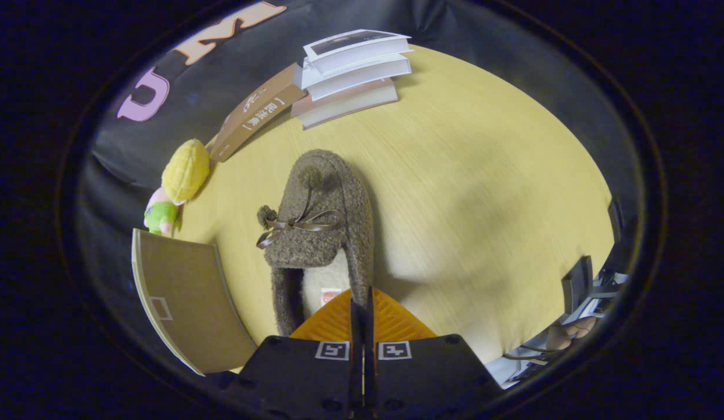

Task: Open the storage box then place both shoes into the box .Put the left shoe in first, then the right shoe, with the right side of both shoes facing outward in a uniform manner.

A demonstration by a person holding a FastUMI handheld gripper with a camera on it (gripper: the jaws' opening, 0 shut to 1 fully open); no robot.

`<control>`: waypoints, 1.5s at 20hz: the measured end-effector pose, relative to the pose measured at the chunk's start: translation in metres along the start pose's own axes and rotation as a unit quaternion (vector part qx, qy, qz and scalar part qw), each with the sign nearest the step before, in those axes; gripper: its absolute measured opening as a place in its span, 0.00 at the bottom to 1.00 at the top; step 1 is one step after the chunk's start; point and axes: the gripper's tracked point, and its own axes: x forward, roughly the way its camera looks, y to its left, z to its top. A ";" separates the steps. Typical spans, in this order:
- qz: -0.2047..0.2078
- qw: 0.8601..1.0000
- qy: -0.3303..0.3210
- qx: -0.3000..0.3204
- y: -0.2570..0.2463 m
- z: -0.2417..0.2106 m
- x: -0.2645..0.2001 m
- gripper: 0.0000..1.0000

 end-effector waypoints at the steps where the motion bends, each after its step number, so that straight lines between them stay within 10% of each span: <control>1: 0.012 1.000 -0.003 0.004 0.007 -0.002 -0.005 0.04; 20: 0.258 0.965 -0.026 -0.032 0.236 -0.048 -0.153 0.04; 30: 0.194 0.974 0.034 -0.115 0.285 -0.115 -0.101 0.04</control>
